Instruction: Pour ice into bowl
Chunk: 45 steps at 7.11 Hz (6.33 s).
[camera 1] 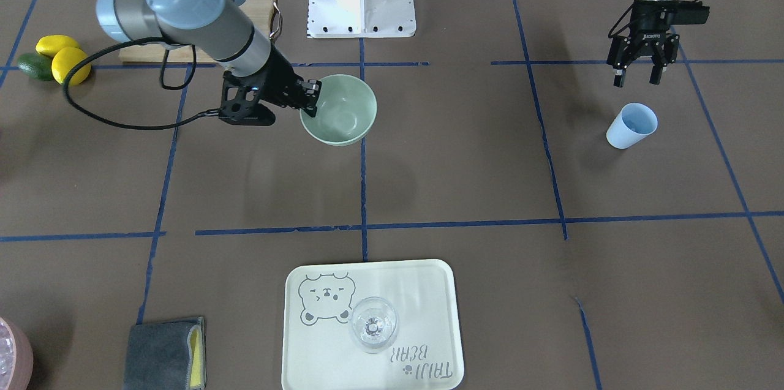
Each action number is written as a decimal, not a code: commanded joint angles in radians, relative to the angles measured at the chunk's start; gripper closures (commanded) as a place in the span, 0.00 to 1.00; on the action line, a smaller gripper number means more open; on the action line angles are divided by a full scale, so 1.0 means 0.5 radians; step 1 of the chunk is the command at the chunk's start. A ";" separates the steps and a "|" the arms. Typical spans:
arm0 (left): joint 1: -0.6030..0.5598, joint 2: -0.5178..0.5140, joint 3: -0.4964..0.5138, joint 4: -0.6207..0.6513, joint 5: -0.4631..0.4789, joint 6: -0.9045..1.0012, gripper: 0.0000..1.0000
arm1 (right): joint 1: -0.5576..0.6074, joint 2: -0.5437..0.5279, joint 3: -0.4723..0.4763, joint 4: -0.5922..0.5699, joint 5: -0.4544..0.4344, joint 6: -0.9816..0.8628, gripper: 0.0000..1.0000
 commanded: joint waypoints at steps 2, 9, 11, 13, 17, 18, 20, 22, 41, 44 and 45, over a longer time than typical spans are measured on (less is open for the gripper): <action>0.030 -0.208 0.104 0.209 0.322 -0.011 0.01 | -0.201 0.463 -0.420 -0.027 -0.209 0.204 1.00; 0.030 -0.295 0.266 0.229 0.694 -0.002 0.01 | -0.342 0.919 -1.094 0.009 -0.513 0.205 1.00; 0.030 -0.362 0.345 0.229 0.716 0.001 0.01 | -0.367 0.916 -1.134 0.071 -0.538 0.205 0.42; 0.030 -0.457 0.417 0.232 0.734 0.004 0.01 | -0.382 0.916 -1.131 0.074 -0.590 0.208 0.00; 0.030 -0.576 0.569 0.229 0.743 0.010 0.01 | -0.379 0.931 -1.110 0.074 -0.590 0.235 0.00; 0.030 -0.610 0.610 0.229 0.795 0.010 0.01 | -0.379 0.932 -1.110 0.074 -0.590 0.238 0.00; -0.004 -0.602 0.607 0.229 0.844 0.010 0.01 | -0.367 0.944 -1.098 0.077 -0.590 0.238 0.00; -0.022 -0.601 0.610 0.229 0.985 0.007 0.01 | -0.367 0.944 -1.094 0.077 -0.590 0.238 0.00; -0.090 -1.079 0.125 0.226 0.992 1.898 1.00 | 0.136 -0.466 0.194 -0.060 -0.366 -0.344 0.00; -0.078 -1.218 0.165 0.375 0.995 2.314 1.00 | 0.136 -0.550 0.215 0.068 -0.354 -0.338 0.00; -0.074 -1.239 0.162 0.485 0.998 2.360 1.00 | 0.133 -0.544 0.216 0.065 -0.357 -0.338 0.00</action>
